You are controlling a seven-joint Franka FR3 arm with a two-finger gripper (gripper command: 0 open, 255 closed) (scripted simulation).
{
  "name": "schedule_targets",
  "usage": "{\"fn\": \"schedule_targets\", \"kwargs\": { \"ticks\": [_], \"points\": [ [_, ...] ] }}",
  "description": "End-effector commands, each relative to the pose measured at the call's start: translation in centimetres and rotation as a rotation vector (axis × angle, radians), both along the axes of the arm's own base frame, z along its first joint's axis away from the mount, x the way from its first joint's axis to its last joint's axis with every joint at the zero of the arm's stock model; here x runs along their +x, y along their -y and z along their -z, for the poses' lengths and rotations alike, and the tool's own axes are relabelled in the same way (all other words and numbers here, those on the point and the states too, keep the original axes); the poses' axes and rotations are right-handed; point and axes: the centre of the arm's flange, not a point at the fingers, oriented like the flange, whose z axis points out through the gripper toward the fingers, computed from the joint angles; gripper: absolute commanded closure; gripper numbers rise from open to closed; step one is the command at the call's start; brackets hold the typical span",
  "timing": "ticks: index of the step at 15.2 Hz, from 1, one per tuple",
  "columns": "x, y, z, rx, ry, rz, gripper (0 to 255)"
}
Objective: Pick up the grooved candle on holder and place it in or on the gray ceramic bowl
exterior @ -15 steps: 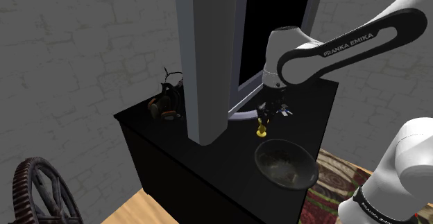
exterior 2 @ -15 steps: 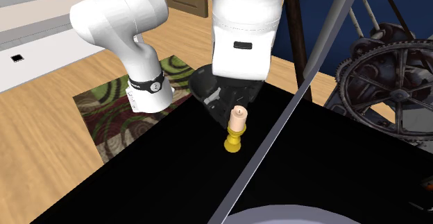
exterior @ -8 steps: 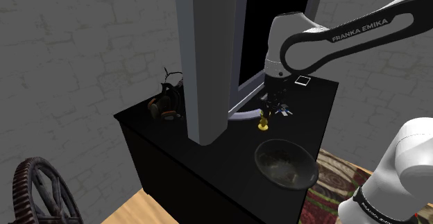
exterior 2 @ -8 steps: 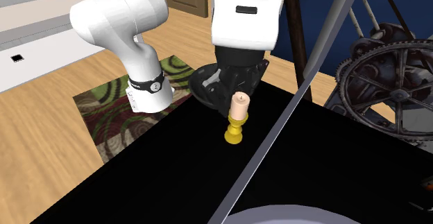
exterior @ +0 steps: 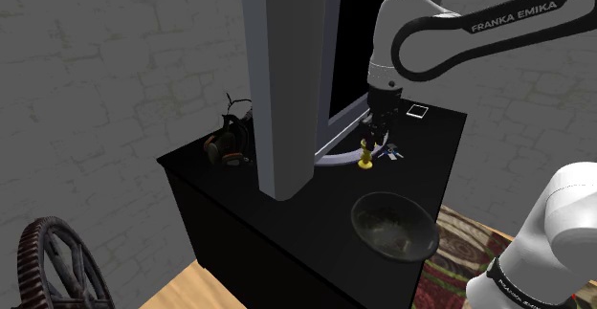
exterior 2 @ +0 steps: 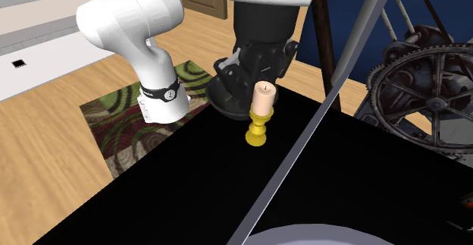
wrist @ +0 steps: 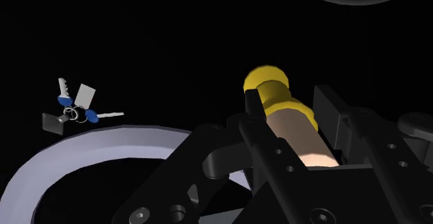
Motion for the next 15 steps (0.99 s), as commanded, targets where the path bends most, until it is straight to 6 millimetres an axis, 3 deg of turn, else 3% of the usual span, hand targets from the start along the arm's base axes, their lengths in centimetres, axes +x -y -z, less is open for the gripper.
{"fn": "schedule_targets", "kwargs": {
  "ticks": [1,8,15],
  "points": [
    [0.0,-0.1,-1.1,0.0,0.0,0.0,255],
    [0.0,-0.1,-4.8,0.0,0.0,0.0,255],
    [-7.6,-5.2,-6.2,0.0,0.0,0.0,255]
  ]
}}
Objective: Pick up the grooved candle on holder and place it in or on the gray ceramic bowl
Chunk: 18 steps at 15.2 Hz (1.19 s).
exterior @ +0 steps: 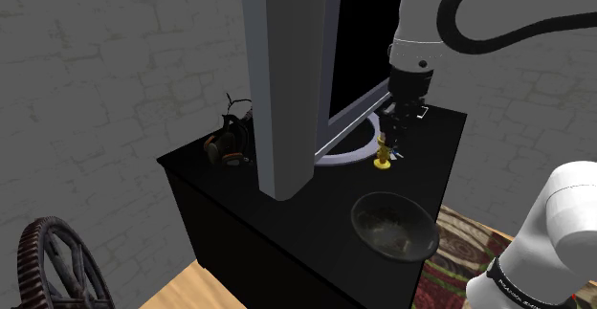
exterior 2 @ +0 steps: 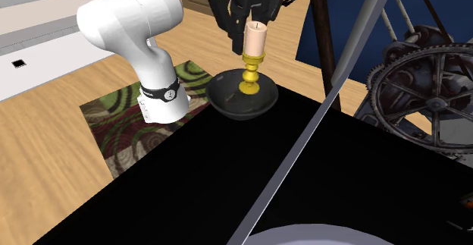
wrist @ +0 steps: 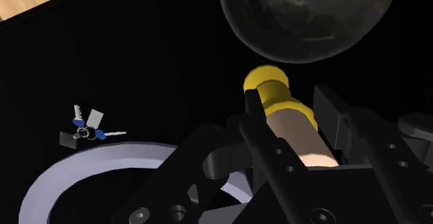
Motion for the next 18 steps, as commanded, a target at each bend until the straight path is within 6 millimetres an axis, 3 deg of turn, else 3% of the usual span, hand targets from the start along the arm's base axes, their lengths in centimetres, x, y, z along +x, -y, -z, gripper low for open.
{"fn": "schedule_targets", "kwargs": {
  "ticks": [1,7,18],
  "points": [
    [-2.1,-1.6,-0.3,-0.001,0.0,0.001,255],
    [-8.6,-6.0,-1.6,-0.001,0.0,0.001,255],
    [-8.6,-6.0,4.2,-0.001,0.0,0.001,255]
  ]
}}
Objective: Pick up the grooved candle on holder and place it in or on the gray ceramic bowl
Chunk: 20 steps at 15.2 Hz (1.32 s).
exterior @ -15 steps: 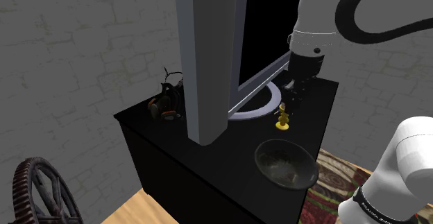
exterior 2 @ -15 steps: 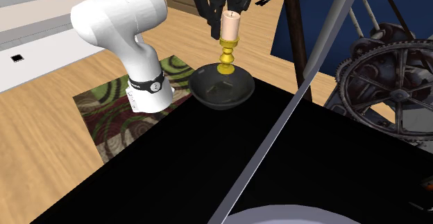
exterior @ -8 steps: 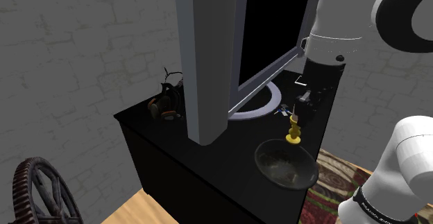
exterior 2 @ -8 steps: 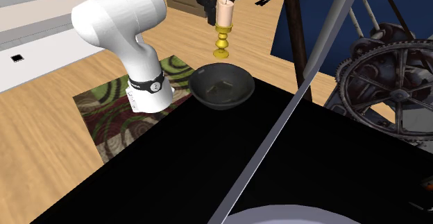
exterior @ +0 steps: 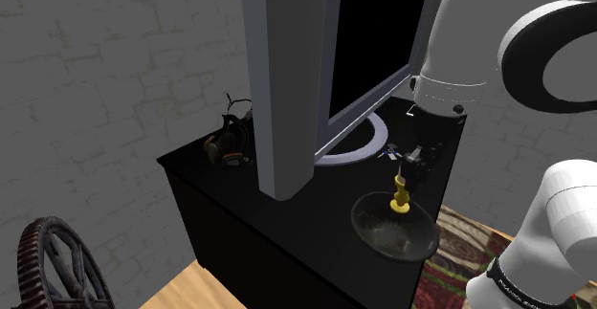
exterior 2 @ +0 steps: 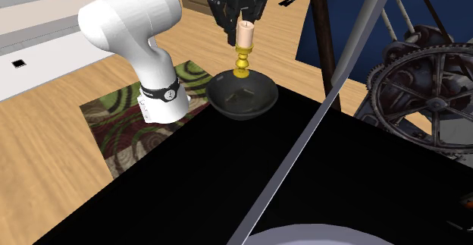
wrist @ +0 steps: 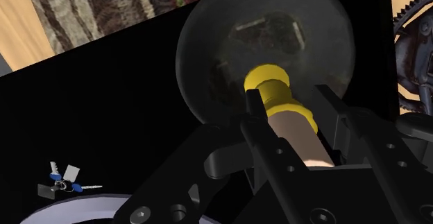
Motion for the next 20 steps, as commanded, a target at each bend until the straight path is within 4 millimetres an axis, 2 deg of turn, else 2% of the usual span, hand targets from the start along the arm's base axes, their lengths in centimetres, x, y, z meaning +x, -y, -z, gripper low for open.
{"fn": "schedule_targets", "kwargs": {
  "ticks": [1,8,16,17,20],
  "points": [
    [0.0,0.0,1.0,0.0,0.0,0.0,255],
    [0.0,0.0,4.6,0.0,0.0,0.0,255],
    [0.0,0.0,4.6,0.0,0.0,0.0,255],
    [0.0,0.0,4.6,0.0,0.0,0.0,0],
    [0.0,0.0,4.6,0.0,0.0,0.0,0]
  ]
}}
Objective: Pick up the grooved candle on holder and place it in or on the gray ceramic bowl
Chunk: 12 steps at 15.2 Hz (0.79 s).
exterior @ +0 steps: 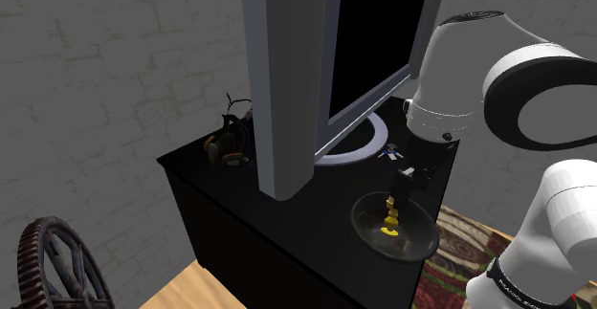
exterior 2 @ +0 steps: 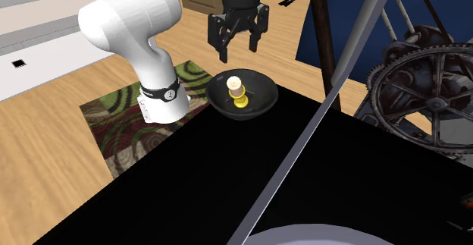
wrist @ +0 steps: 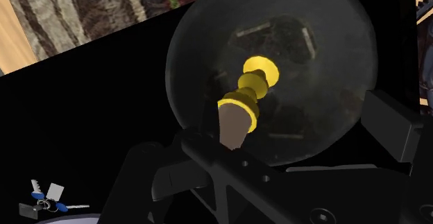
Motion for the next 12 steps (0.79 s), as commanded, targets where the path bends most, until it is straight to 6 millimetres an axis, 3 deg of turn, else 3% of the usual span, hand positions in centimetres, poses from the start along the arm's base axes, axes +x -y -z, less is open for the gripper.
{"fn": "schedule_targets", "kwargs": {
  "ticks": [1,2,6,12],
  "points": [
    [0.0,0.0,0.0,0.0,0.0,0.0,0],
    [0.0,0.0,0.0,0.0,0.0,0.0,0],
    [0.1,-0.1,-5.0,0.0,0.0,0.0,0],
    [0.1,-0.1,-5.0,0.0,0.0,0.0,0]
  ]
}}
